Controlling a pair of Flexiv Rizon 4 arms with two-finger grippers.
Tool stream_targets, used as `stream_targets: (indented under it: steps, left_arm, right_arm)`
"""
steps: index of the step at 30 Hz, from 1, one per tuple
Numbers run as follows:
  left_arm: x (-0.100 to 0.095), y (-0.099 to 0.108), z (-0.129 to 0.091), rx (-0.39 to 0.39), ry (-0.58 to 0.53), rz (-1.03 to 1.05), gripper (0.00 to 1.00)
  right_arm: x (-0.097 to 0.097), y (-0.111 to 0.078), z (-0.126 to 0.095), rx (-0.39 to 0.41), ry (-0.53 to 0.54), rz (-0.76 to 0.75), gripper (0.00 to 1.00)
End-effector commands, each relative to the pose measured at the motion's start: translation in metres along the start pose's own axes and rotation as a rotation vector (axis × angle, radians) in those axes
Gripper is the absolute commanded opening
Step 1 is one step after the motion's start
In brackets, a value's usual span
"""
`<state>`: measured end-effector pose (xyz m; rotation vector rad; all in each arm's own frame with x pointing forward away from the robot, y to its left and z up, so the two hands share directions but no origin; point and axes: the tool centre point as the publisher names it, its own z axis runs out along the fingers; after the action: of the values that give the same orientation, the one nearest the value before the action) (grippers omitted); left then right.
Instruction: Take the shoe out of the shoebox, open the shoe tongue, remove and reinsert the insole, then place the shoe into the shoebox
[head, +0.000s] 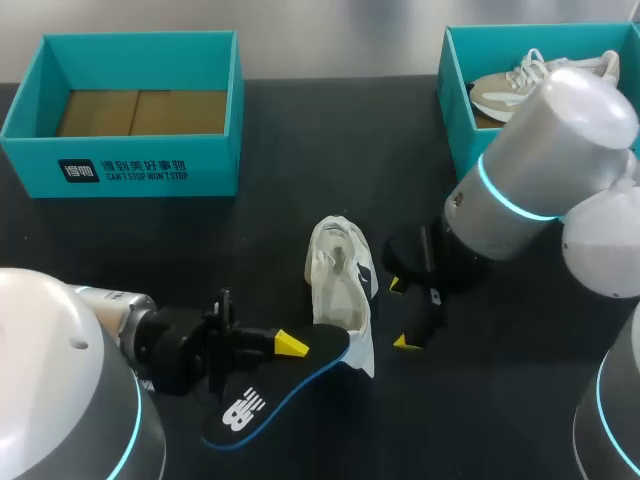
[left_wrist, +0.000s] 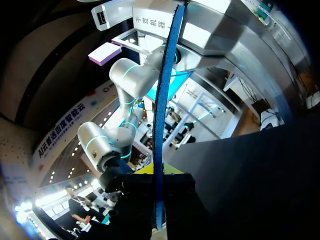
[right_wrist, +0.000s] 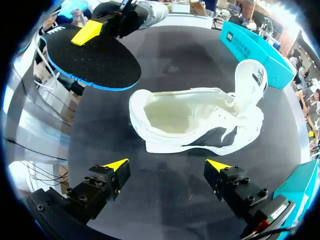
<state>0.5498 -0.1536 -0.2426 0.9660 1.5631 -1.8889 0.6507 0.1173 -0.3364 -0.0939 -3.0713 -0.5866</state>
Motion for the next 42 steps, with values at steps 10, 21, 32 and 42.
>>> stream_targets:
  steps: [10,21,32,42]
  left_arm:
    - [-0.011,-0.004,-0.006,-0.038,-0.034,-0.003,0.0]
    - [-0.015,-0.006,-0.005,-0.064,-0.002,-0.009,0.0]
    - [-0.011,0.002,-0.001,-0.068,-0.001,-0.021,0.0]
    - [-0.014,0.016,0.008,-0.093,-0.011,-0.04,0.0]
  right_arm:
    - [0.001,0.013,0.014,0.068,-0.04,0.055,1.0]
    - [0.002,0.01,0.015,0.093,-0.055,0.074,1.0]
    - [0.002,0.01,0.015,0.093,-0.055,0.074,1.0]
    - [0.002,0.01,0.015,0.093,-0.055,0.074,1.0]
